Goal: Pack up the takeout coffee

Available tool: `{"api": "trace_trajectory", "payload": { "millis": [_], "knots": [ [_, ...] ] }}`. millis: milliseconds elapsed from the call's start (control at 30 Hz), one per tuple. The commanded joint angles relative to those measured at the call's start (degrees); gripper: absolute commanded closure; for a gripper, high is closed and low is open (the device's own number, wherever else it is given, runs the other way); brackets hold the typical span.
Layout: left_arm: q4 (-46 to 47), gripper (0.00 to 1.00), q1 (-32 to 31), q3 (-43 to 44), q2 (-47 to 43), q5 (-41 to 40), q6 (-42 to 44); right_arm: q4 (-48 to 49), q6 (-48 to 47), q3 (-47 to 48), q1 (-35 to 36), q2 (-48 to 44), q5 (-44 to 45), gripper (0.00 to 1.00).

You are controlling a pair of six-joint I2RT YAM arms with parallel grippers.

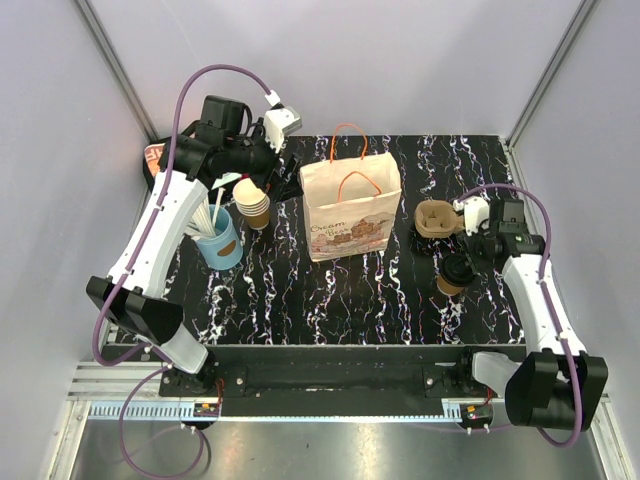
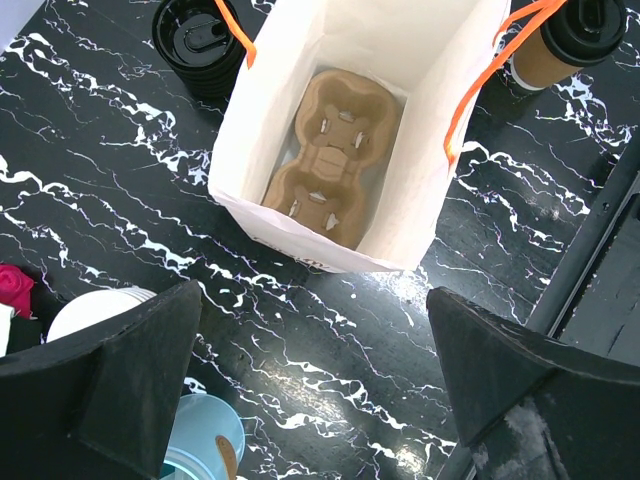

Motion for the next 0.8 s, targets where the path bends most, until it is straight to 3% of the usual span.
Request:
{"api": "trace_trajectory", "payload": {
  "millis": [0,333,767],
  "knots": [
    [1.90,0.01,0.03,0.00,-1.48,1.06,0.31,5.64,-0.88,1.44,-1.37,1.84,-4.38,0.59],
    [1.81,0.01,0.12,-0.27,-0.87,0.97,0.05,6.17,-0.09,1.89,-1.55,5.09,-7.81,0.65],
    [1.90,0.01,0.03,-0.18,-0.16,1.58,-0.57,2.65,-1.76,4.61,-1.64,3.16,-11.51,0.62]
  ]
}}
